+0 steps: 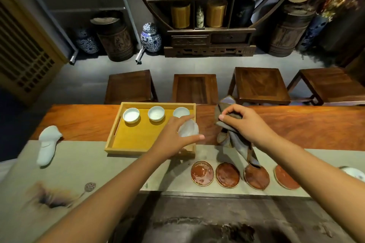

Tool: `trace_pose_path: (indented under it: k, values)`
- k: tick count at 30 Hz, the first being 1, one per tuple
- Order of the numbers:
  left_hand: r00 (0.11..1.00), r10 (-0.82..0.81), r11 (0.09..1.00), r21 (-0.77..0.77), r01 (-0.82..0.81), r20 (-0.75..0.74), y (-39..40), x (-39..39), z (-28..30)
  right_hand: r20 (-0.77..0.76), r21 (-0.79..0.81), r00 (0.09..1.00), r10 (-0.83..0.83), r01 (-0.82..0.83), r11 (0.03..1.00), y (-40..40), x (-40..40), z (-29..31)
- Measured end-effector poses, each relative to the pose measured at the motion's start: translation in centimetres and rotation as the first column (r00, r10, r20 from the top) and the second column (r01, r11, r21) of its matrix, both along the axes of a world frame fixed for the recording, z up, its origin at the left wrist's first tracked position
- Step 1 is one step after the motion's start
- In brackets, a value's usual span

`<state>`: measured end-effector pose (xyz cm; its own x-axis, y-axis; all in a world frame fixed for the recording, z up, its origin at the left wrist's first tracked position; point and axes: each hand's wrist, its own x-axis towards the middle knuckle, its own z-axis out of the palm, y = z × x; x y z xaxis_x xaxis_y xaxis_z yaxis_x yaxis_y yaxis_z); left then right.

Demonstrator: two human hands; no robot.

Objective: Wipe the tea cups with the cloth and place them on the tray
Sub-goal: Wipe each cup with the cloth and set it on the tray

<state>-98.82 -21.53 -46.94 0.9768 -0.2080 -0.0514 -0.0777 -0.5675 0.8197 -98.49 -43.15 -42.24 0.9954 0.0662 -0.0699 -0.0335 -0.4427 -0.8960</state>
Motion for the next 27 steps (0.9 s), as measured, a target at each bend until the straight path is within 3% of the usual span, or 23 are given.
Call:
trace_pose_path:
  k: [10,27]
  values:
    - [0.990,0.127,0.908,0.395,-0.141,0.063,11.4,3.0,-3.5,-0.030,-0.015,0.999,0.045,-0.045,0.999,5.5,2.0,-1.0]
    - [0.981,0.192,0.872,0.463,-0.159,-0.024,16.5,3.7,-6.7,-0.072,-0.053,0.993,0.090,-0.094,0.994,9.7,3.0,-2.9]
